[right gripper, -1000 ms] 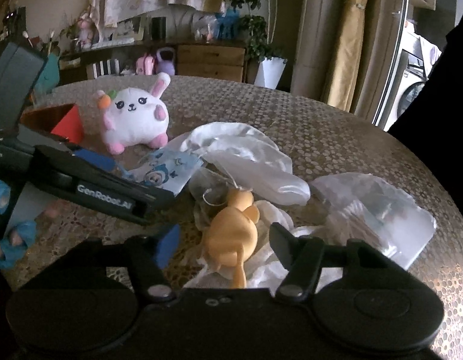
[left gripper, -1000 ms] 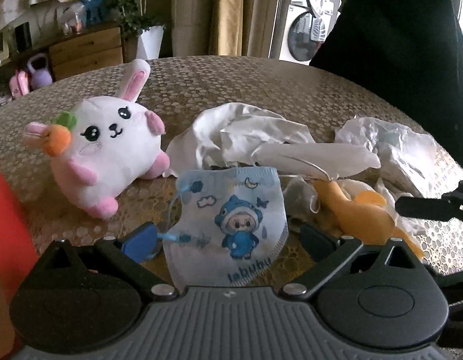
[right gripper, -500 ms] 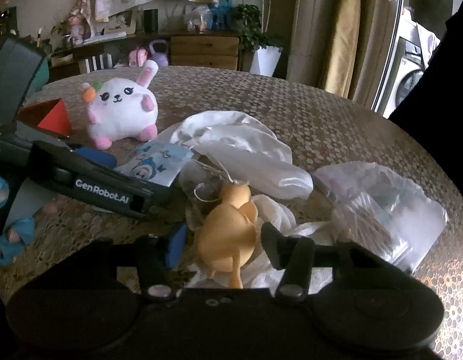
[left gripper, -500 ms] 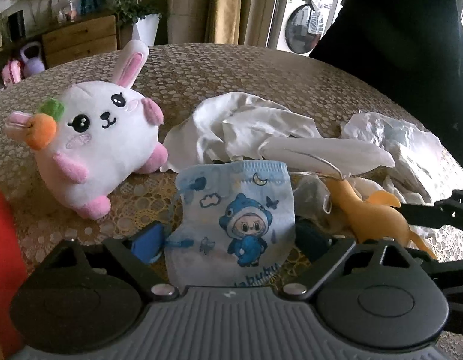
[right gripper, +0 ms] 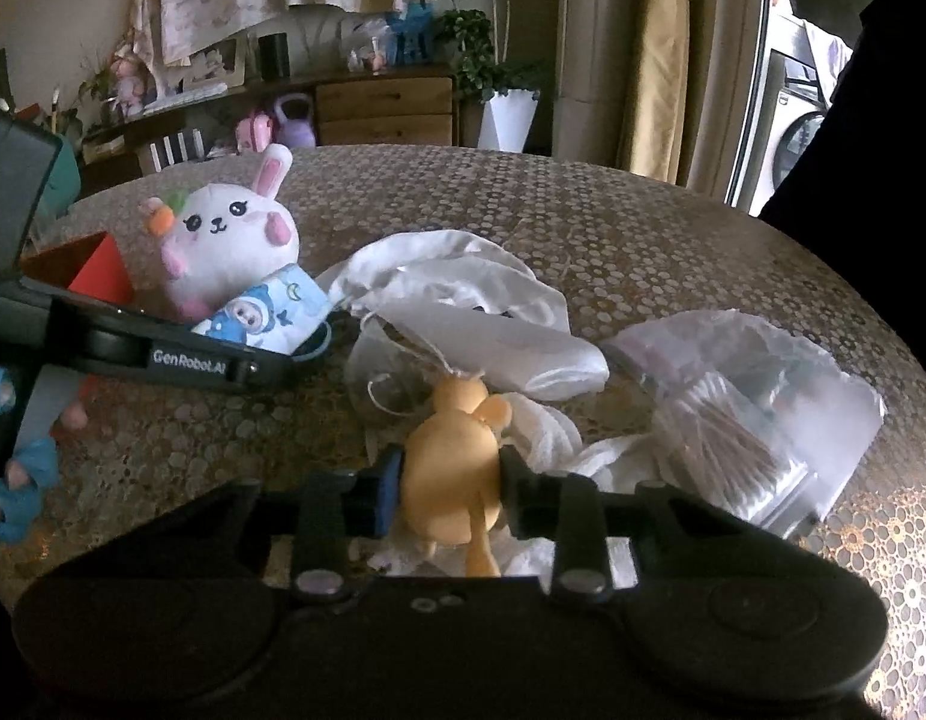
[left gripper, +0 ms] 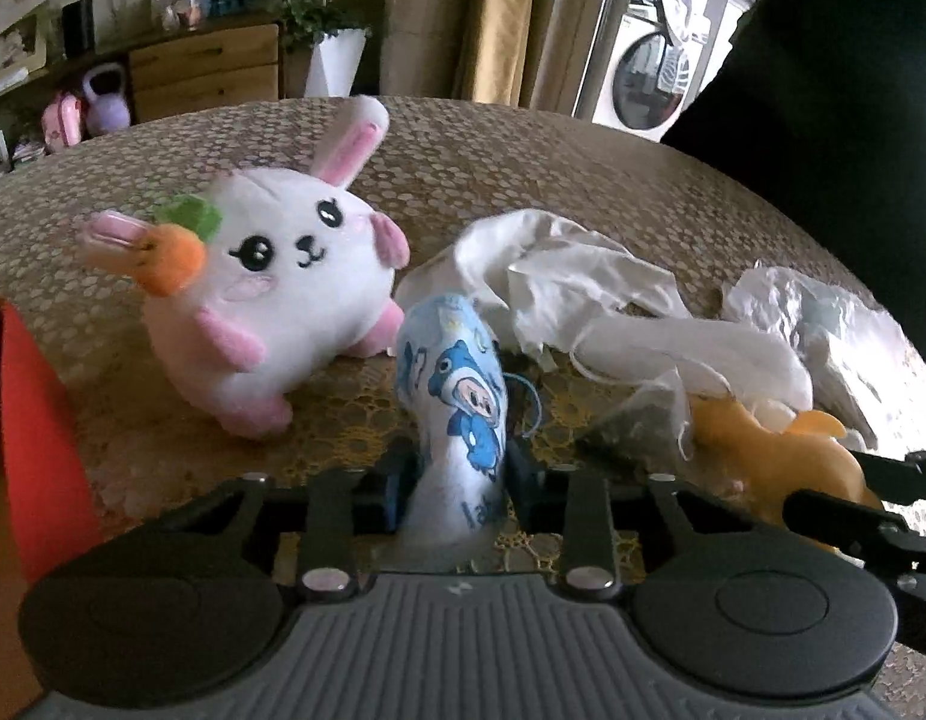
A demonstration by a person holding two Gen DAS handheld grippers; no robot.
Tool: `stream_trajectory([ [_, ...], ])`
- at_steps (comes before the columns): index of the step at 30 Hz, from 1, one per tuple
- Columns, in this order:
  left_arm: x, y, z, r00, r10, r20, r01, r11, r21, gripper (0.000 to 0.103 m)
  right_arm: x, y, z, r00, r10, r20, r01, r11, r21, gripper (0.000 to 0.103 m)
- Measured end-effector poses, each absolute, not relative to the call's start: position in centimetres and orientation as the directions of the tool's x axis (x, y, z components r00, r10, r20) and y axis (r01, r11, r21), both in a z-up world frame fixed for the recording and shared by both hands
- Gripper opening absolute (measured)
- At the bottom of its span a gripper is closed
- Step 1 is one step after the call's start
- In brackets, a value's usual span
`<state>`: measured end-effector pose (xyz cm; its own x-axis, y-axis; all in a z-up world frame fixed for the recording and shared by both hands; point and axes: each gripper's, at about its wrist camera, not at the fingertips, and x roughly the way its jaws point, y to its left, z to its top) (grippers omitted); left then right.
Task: Organize soft objects
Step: 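Lift and carry the diaper and duck with both tools over the red box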
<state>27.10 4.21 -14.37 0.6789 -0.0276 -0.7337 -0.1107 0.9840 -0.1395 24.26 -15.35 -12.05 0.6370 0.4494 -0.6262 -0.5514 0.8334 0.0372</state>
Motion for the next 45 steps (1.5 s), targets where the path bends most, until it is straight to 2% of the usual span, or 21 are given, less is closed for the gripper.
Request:
stream_trajectory([
  [5,26.1,4.4,-13.5,0.69,-0.03,-0.723,-0.112,0.983,-0.148,0.019,23.4,-16.0,-11.3,0.642,0.45,-0.62,-0.535,0.843,0.057,0.03],
  [10,24.6,4.6,-12.2,0.712,-0.021,-0.701,-0.118,0.982,-0.149,0.016,21.8,-17.0,-10.0,0.655,0.47,-0.591,-0.533,0.842,0.079,0.029],
  [23,19.0,5.2,-7.0,0.749,-0.057,-0.66,-0.065,0.985,-0.159,0.016,17.3,-18.2,-5.1,0.676,0.55,-0.49,-0.576,0.81,0.114,0.029],
  [33,14.6,8.1,-3.4,0.76,-0.022,-0.65,-0.076,0.99,-0.122,0.016,14.2,-14.5,-0.6,0.644,0.651,-0.402,-0.682,0.727,0.084,0.029],
  [45,11.9,13.9,-1.8,0.748,0.075,-0.659,-0.171,0.982,-0.082,0.016,13.1,-6.2,1.4,0.539,0.743,-0.397,-0.801,0.598,0.033,0.029],
])
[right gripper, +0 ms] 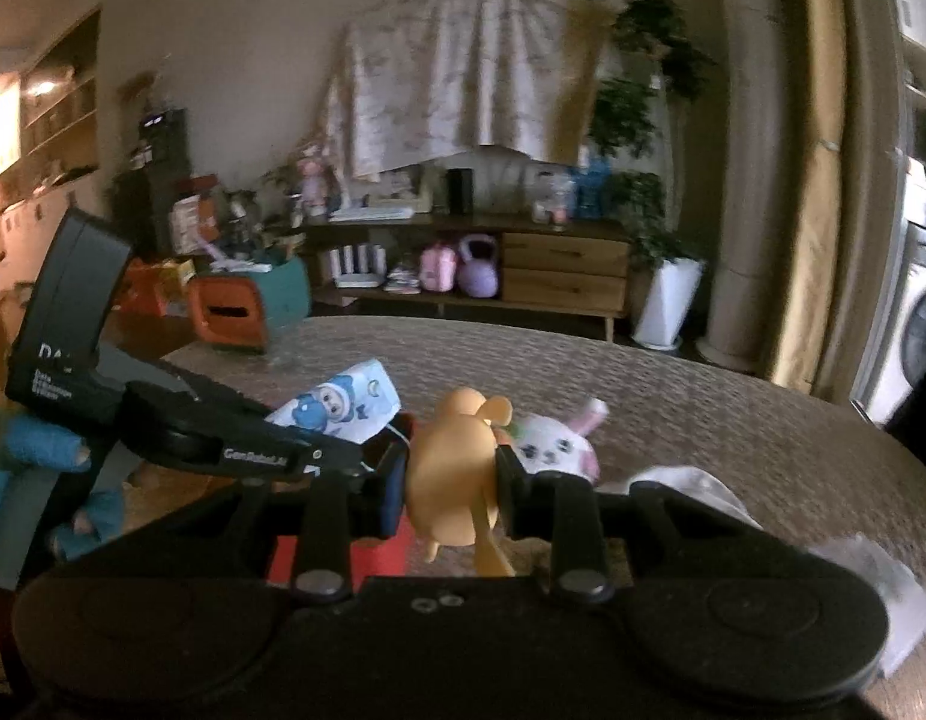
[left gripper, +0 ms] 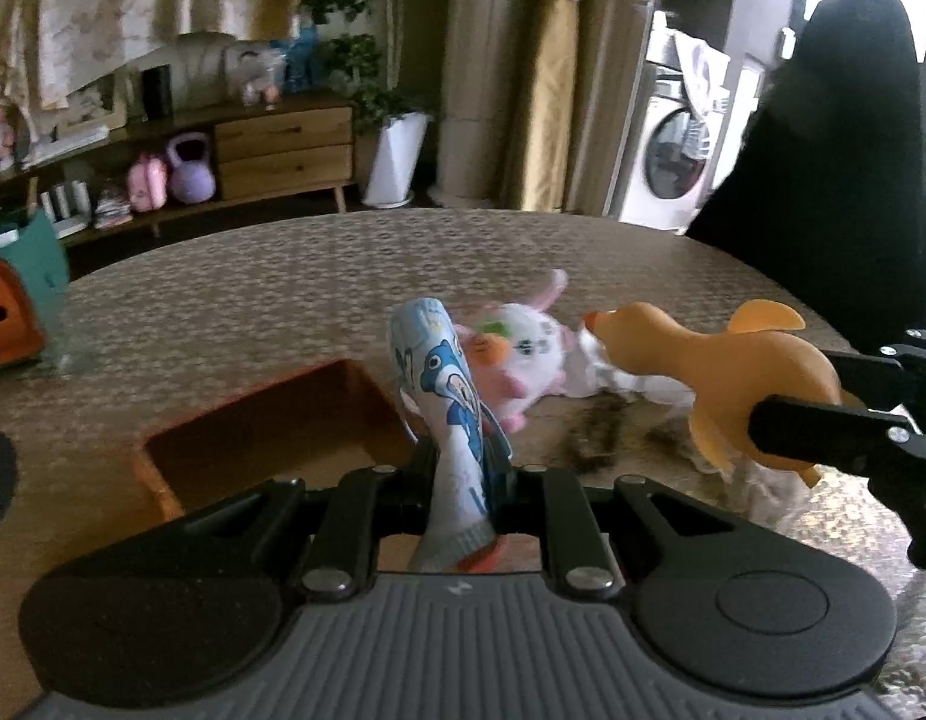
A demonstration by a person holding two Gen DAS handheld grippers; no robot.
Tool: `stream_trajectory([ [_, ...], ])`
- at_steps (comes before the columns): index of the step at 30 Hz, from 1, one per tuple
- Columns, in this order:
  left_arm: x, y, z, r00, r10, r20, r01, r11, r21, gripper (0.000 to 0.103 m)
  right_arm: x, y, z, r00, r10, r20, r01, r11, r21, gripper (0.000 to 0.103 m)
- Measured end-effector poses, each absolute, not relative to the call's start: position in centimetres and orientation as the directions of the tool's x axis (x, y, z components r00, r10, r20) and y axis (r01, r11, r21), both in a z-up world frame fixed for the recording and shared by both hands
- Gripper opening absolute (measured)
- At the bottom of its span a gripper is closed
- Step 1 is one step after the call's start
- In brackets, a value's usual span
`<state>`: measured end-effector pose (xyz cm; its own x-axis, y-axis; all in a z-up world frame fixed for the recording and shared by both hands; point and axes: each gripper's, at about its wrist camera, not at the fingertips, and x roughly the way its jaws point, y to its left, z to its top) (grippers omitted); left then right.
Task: Organize soft objects
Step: 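Lift and carry the diaper and duck with both tools over the red box, then open both tools to drop the diaper and duck into the red box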
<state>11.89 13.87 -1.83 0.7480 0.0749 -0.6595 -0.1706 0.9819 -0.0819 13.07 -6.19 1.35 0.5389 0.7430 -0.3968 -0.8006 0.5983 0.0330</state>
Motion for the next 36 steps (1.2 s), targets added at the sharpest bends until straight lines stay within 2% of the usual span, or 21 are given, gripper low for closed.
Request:
stream_trajectory([
  [6,11.8,17.4,-2.4,0.71,0.129,-0.692,-0.227,0.973,-0.052,0.016,13.7,-1.6,0.8,0.482,0.759,-0.439,-0.828,0.558,0.057,0.029],
  [18,14.1,23.3,-7.2,0.587,0.16,-0.794,-0.317,0.948,-0.043,0.016,16.2,6.6,-3.5,0.426,0.719,-0.549,-0.849,0.528,0.032,0.029],
  [36,18.2,25.1,-11.1,0.486,0.112,-0.867,-0.282,0.959,-0.034,0.016,16.4,13.2,-9.0,0.413,0.62,-0.667,-0.881,0.458,-0.119,0.03],
])
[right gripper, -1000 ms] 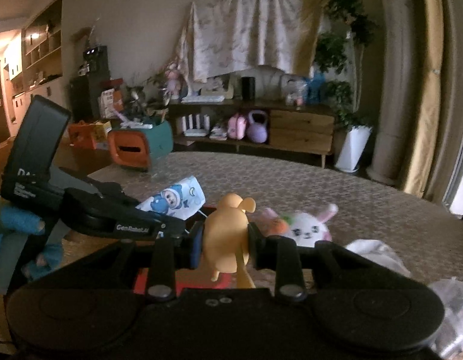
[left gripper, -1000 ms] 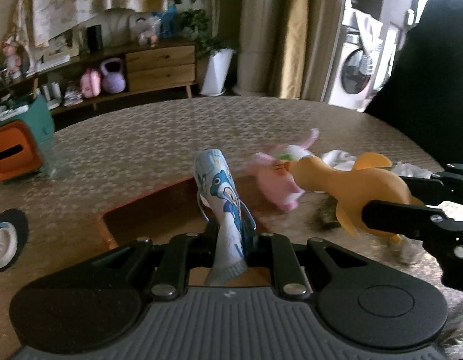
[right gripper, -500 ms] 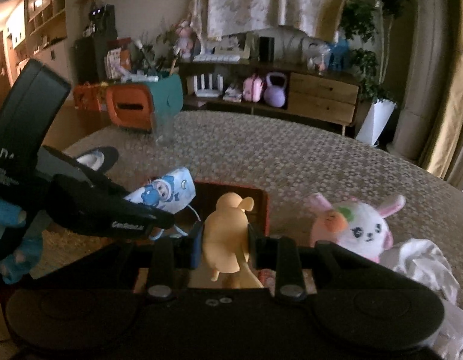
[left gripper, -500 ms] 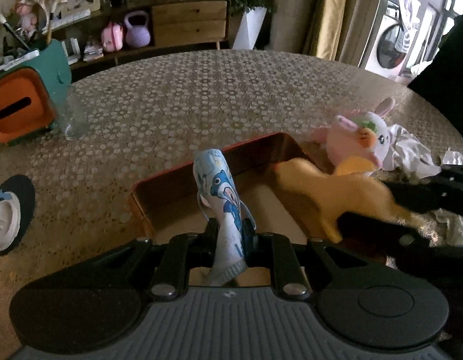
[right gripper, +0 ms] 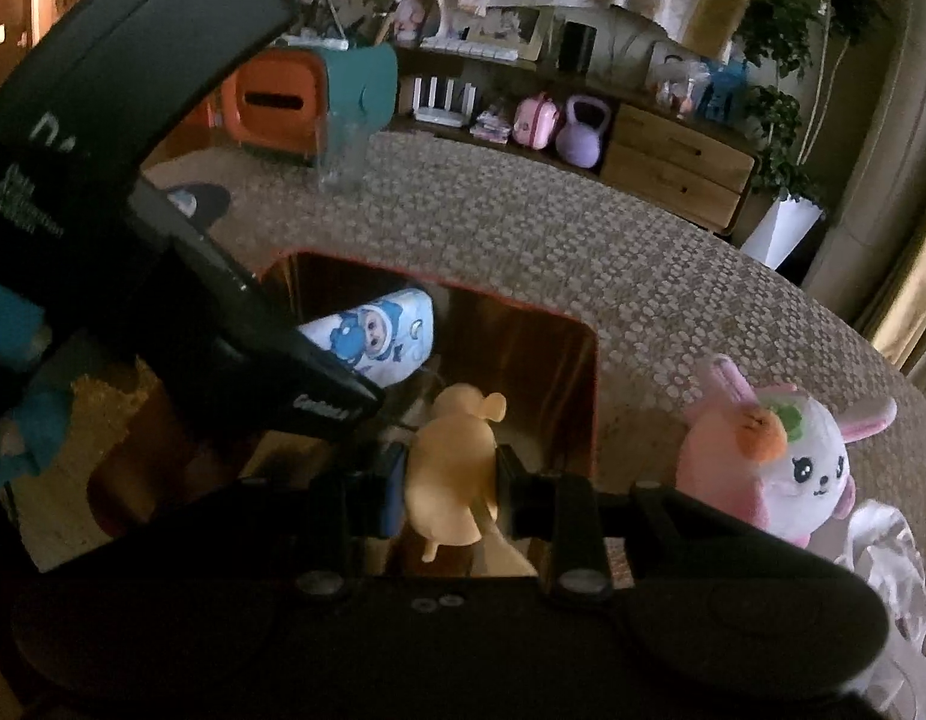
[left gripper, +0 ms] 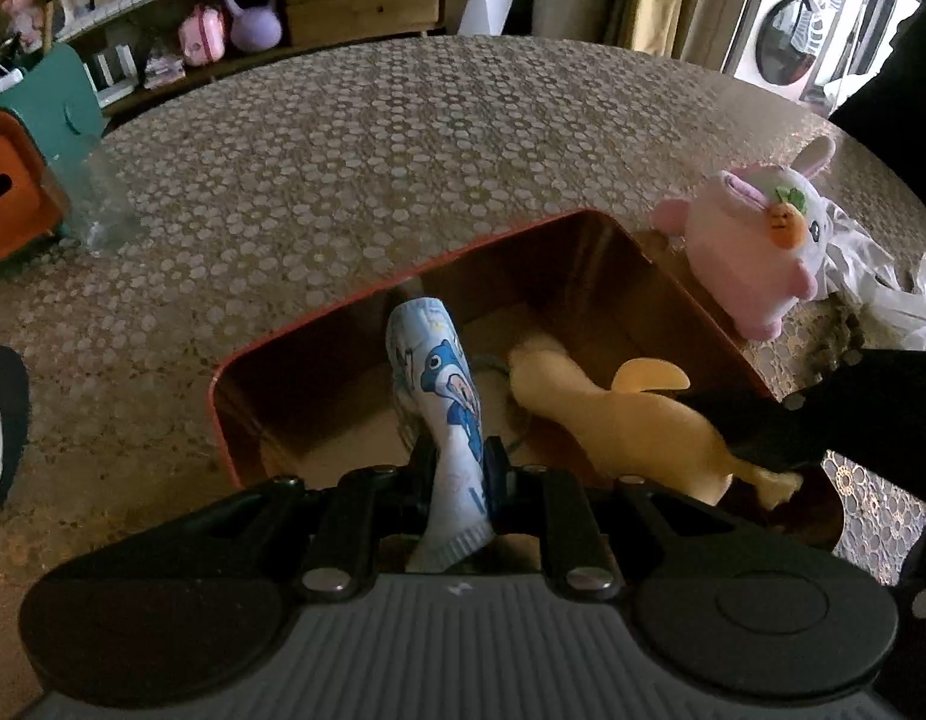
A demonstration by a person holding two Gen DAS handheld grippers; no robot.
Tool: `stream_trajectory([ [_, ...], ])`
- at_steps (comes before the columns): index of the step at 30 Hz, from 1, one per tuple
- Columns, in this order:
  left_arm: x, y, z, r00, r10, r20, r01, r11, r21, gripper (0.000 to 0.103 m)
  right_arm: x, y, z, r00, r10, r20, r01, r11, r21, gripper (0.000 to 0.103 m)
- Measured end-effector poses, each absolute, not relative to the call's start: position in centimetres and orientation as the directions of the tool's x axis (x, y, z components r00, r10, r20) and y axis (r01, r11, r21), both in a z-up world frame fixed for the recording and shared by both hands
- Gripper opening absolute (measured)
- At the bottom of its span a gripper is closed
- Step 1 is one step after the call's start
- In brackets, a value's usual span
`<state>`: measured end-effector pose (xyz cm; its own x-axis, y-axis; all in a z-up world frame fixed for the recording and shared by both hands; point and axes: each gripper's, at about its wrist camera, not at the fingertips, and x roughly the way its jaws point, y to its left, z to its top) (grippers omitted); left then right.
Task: Organize soft objects
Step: 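Open both tools to drop the diaper and duck into the red box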
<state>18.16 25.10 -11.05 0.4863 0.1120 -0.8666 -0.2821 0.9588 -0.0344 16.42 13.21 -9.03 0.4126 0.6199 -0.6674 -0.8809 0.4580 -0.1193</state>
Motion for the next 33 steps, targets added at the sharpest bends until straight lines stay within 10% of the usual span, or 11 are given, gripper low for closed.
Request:
stream_trajectory([
  [10,18.4,24.9,-11.6,0.463,0.098,-0.881,-0.254,0.967,-0.026,0.02,16.6,13.7,-9.8,0.39,0.604,-0.695,-0.891,0.438,-0.12,0.034],
  [19,17.9,24.5,-10.8,0.49,0.1,-0.866,-0.251,0.967,-0.031,0.06,16.2,12.7,-9.0,0.371,0.637,-0.675,-0.898,0.433,-0.085,0.048],
  [33,15.3,21.8,-7.1,0.578,0.121,-0.807,-0.216,0.976,-0.008,0.061,15.0,8.2,-5.3,0.373,0.705,-0.603,-0.884,0.467,0.0,0.07],
])
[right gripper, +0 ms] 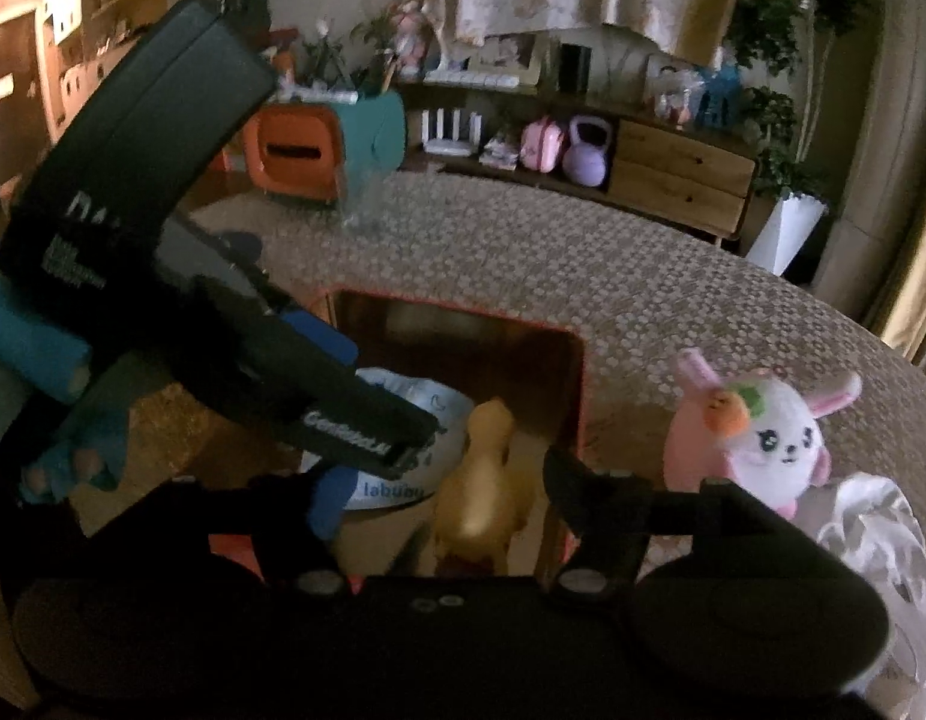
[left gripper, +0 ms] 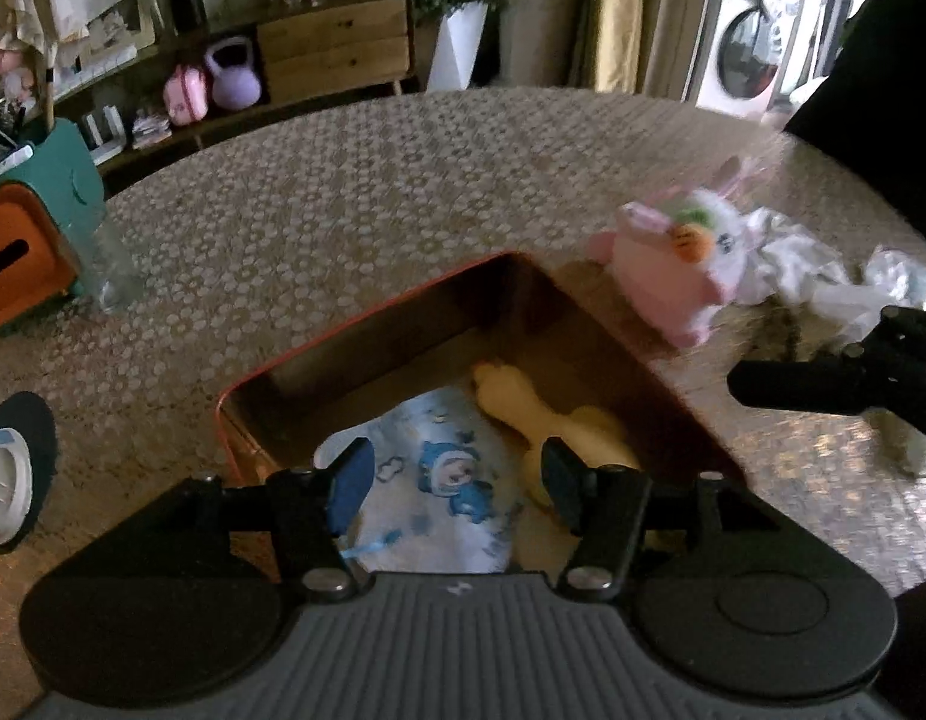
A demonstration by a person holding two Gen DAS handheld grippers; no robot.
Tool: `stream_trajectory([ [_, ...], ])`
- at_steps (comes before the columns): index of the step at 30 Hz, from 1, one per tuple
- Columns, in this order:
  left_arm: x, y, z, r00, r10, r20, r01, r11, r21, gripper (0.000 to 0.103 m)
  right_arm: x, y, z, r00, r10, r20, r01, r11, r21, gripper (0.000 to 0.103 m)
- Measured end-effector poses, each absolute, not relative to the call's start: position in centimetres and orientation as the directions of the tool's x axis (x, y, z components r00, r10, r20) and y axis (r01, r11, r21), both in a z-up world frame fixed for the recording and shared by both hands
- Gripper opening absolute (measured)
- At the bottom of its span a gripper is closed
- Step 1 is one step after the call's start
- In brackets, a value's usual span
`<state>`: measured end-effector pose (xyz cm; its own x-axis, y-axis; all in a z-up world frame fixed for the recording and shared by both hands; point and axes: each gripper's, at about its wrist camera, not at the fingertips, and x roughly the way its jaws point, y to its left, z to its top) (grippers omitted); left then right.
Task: Organize soft objects
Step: 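Open both tools to drop the diaper and duck into the red box, then move both tools back toward the remaining items beside the bunny plush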
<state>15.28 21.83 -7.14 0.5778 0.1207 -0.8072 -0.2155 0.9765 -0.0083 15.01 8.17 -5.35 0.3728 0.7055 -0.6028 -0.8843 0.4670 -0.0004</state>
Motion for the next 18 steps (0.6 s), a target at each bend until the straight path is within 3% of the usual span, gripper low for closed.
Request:
stream_trajectory([
  [10,12.8,17.9,-3.2,0.675,0.109,-0.729,-0.187,0.982,-0.027,0.061,13.8,2.1,-2.4,0.393,0.747,-0.536,-0.868,0.494,0.053,0.077],
  [18,11.3,14.1,-0.4,0.75,0.078,-0.656,-0.151,0.987,-0.054,0.067,12.6,-3.4,-0.4,0.442,0.765,-0.469,-0.843,0.533,0.075,0.084],
])
